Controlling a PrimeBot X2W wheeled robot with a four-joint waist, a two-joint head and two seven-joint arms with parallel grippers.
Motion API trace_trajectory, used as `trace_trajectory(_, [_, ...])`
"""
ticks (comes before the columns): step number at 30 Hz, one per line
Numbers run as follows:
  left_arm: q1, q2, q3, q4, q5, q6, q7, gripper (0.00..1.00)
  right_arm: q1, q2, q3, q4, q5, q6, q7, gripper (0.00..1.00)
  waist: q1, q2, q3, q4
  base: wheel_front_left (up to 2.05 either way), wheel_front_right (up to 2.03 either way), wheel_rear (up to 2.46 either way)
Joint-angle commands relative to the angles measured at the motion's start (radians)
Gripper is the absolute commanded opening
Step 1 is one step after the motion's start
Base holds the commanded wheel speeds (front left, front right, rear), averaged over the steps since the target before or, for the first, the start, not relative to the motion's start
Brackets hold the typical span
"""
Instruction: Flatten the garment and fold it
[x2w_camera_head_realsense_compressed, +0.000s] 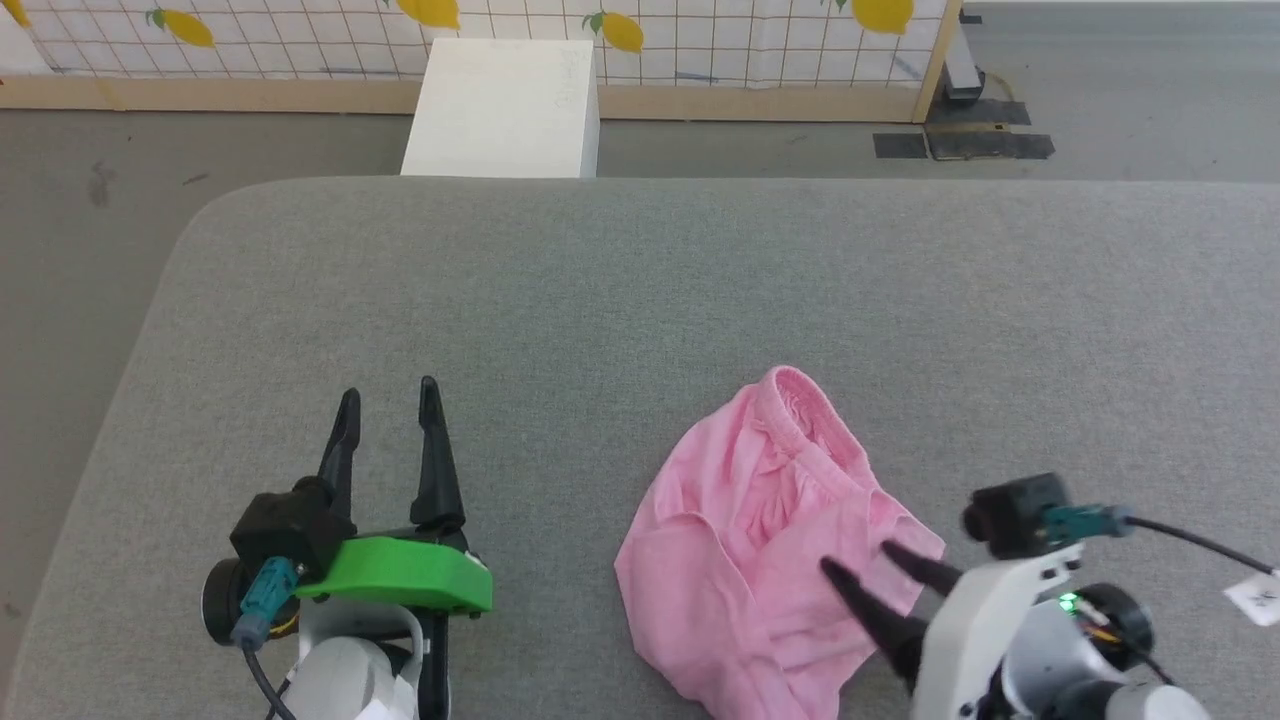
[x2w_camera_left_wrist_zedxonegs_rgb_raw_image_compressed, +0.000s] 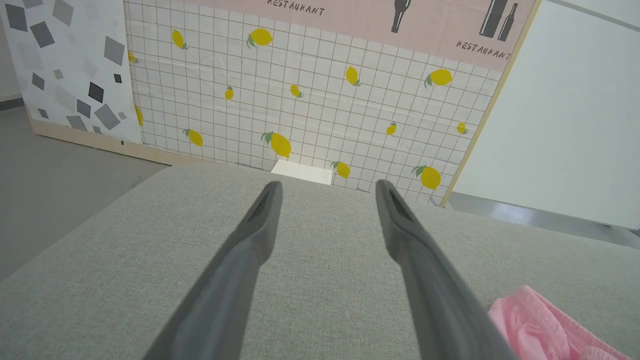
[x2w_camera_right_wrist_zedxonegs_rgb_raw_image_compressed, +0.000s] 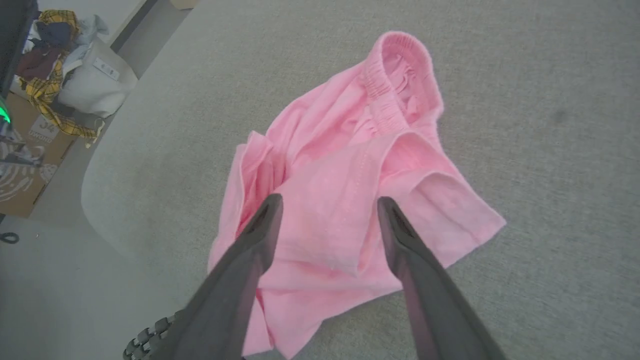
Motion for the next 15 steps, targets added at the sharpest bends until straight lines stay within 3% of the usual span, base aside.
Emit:
trace_trajectory(1, [0.005, -0.002, 0.003, -0.004, -0.006, -0.001, -0.004, 1.0, 0.013, 0.01, -0.021, -0.016, -0.014, -0.001, -0.013, 1.0, 0.0, -0.0001, 0.001, -0.001, 0.0, 0.0, 0.0])
trace_trajectory(8, [-0.003, -0.002, 0.005, -0.016, -0.002, -0.001, -0.004, 1.0, 0.023, 0.042, -0.135, -0.054, -0.111, -0.001, -0.093, 1.0, 0.0, -0.0001, 0.005, 0.002, 0.0, 0.0, 0.0])
trace_trajectory(15, [-0.017, -0.002, 0.0, -0.029, -0.002, 0.0, -0.004, 1.0, 0.004, 0.051, -0.066, 0.038, -0.065, -0.001, -0.094, 1.0, 0.0, -0.0001, 0.032, 0.015, 0.0, 0.0, 0.0])
